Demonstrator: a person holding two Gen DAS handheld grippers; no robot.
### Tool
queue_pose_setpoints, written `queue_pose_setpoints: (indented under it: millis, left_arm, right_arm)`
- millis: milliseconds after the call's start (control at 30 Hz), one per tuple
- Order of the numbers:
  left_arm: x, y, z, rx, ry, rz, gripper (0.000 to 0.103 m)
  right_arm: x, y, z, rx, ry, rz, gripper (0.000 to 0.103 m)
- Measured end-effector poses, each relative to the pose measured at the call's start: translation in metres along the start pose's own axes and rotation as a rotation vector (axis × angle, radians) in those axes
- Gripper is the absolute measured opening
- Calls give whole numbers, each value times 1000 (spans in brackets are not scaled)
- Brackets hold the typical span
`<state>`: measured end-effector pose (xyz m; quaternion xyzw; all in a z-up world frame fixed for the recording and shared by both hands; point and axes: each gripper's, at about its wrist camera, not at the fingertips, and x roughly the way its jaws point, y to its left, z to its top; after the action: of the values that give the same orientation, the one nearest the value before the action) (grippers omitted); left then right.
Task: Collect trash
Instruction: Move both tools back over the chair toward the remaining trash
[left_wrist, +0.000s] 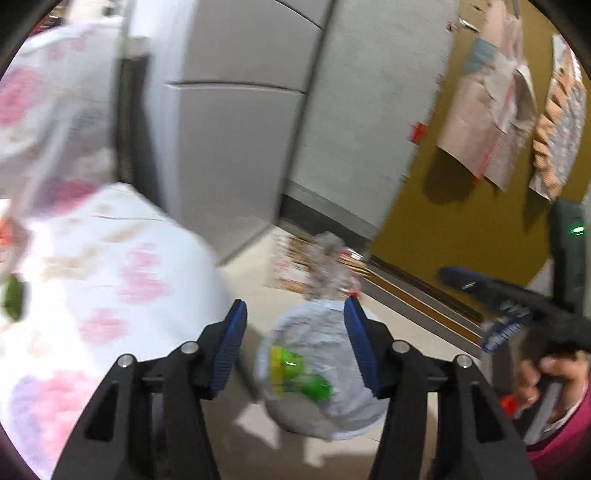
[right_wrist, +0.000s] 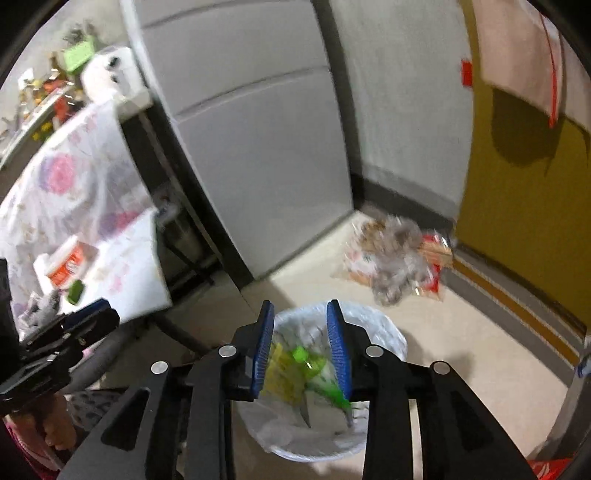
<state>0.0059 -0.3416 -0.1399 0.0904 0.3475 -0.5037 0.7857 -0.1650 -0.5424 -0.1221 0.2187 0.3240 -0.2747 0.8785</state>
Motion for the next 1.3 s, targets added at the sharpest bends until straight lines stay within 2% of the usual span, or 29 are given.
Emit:
queue_pose_setpoints:
  millis: [67, 133, 233, 300, 433, 567, 700, 867, 1033, 1133, 1233, 1300]
  left_arm:
    - [-18, 16, -1, -18, -19, 54, 56]
    - [-40, 34, -5, -38, -27, 125, 60]
    - [-74, 58, -16, -53, -45, 231, 61]
    - [-96, 74, -24, -68, -52, 291, 62]
    - [-141, 107, -41, -125, -77, 404, 63]
    - [-176, 139, -59, -205, -90, 478, 65]
    - [-209, 172, -77, -271, -100, 591, 67]
    - [-234, 205, -93, -330, -103, 702, 69]
    - [-243, 231, -104, -394, -108, 744, 71]
    - [-246, 243, -107, -422, -101, 764, 71]
    - [-249, 253, -109, -440, -99, 768, 71]
    - [-252, 258, -109, -445, -99, 784, 71]
  right_arm:
    - [-11, 20, 7, -32, -42, 35, 38]
    - [-18, 48, 15, -61, -62, 106, 41]
    - [-15, 88, 21, -102, -48, 164, 42]
    - [-11, 122, 23, -140, -24, 263, 42]
    - [-6, 200, 19, -262, -5, 367, 42]
    - [-2, 271, 15, -363, 15, 450, 47]
    - [5, 326, 8, -437, 47, 510, 48]
    - [15, 365, -3, -529, 44, 506, 56]
    - [39, 370, -13, -546, 104, 483, 56]
    - [49, 375, -19, -558, 131, 501, 58]
    - [59, 387, -24, -570, 144, 532, 74]
    - [68, 399, -27, -581, 157, 564, 77]
